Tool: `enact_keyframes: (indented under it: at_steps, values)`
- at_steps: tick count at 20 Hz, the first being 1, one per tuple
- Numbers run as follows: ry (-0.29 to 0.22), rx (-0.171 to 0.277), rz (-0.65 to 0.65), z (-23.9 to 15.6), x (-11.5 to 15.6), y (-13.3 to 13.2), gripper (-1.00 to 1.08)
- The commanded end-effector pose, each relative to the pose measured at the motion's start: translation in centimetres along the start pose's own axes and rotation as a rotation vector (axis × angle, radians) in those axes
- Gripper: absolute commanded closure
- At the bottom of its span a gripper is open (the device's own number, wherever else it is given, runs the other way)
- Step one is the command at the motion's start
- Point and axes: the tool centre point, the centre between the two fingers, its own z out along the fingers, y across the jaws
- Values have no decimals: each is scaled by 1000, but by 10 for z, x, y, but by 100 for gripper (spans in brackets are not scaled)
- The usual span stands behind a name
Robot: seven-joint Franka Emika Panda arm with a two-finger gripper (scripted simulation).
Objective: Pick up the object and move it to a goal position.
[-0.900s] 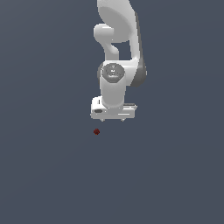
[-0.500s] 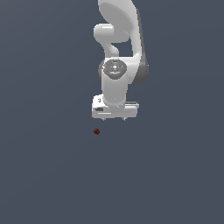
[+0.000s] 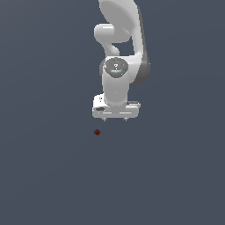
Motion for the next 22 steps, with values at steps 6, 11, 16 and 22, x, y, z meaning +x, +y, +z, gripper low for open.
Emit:
enact_keyframes:
  at_steps: [6, 11, 16, 22]
  values:
    - [7, -1, -42, 9, 2, 12, -92]
    - [18, -3, -101, 21, 4, 27, -92]
    - [32, -8, -183, 39, 5, 49, -92]
    - [49, -15, -289, 61, 5, 76, -92]
